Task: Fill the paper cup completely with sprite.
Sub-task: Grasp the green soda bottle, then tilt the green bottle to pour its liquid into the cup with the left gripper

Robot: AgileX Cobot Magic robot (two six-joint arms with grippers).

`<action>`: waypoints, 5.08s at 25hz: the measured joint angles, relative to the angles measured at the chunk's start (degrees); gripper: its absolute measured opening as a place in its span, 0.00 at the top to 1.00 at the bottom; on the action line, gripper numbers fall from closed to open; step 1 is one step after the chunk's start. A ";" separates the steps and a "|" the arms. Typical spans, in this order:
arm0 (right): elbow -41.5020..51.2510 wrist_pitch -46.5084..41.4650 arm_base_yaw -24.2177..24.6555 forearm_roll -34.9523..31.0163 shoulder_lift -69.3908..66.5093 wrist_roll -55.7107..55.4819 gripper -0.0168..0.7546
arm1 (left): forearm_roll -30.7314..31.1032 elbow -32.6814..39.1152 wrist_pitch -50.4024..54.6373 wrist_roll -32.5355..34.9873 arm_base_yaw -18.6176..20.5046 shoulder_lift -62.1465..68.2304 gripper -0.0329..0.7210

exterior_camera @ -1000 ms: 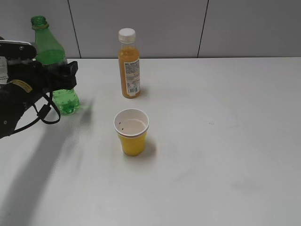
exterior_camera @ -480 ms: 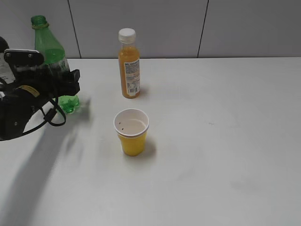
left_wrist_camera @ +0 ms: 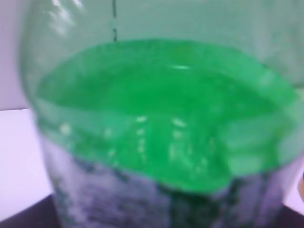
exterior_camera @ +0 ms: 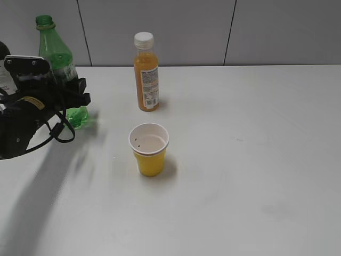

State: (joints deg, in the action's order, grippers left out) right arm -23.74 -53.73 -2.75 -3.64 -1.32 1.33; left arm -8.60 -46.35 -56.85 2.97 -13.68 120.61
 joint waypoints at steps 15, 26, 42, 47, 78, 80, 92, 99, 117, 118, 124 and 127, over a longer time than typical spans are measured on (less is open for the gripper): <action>0.00 0.00 0.00 -0.05 0.00 0.00 0.22 | -3.66 1.67 2.03 1.22 -0.52 -3.61 0.35; 0.00 -0.05 0.00 -0.05 0.00 0.00 0.22 | -19.70 10.14 -3.47 12.79 -10.48 -12.35 0.35; 0.00 -0.05 0.00 -0.05 0.00 0.00 0.22 | -36.97 12.76 -7.11 53.72 -21.52 -15.06 0.35; 0.00 -0.12 0.00 -0.05 0.00 0.00 0.22 | -39.83 12.76 -8.86 61.50 -21.52 -15.06 0.35; 0.00 -0.16 0.00 -0.05 0.00 0.00 0.22 | -41.26 20.03 -9.41 85.99 -26.29 -15.13 0.35; 0.00 -0.16 0.00 -0.05 0.00 0.00 0.22 | -41.26 20.03 -9.41 87.15 -26.29 -15.13 0.35; 0.00 -0.16 0.00 -0.05 0.00 0.00 0.22 | -42.21 20.07 -9.41 90.74 -26.29 -15.13 0.35; 0.00 -0.16 0.00 -0.05 0.00 0.00 0.22 | -41.43 20.07 -9.41 93.43 -26.29 -15.13 0.35; 0.00 -0.16 0.00 -0.05 0.00 0.00 0.22 | -41.56 20.07 -9.46 96.32 -25.81 -15.13 0.35; 0.00 -0.16 0.00 -0.05 0.00 0.00 0.22 | -41.56 20.07 -9.46 96.78 -25.81 -15.13 0.35; 0.00 -0.16 0.00 -0.05 0.00 0.00 0.22 | -41.51 20.07 -9.46 98.18 -25.81 -15.13 0.35; 0.00 -0.16 0.00 -0.05 0.00 0.00 0.22 | -41.51 20.07 -9.46 98.46 -25.81 -15.13 0.35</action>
State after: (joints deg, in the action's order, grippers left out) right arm -23.74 -53.90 -2.75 -3.69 -1.32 1.33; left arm -50.11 -26.28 -66.31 101.43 -39.48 105.48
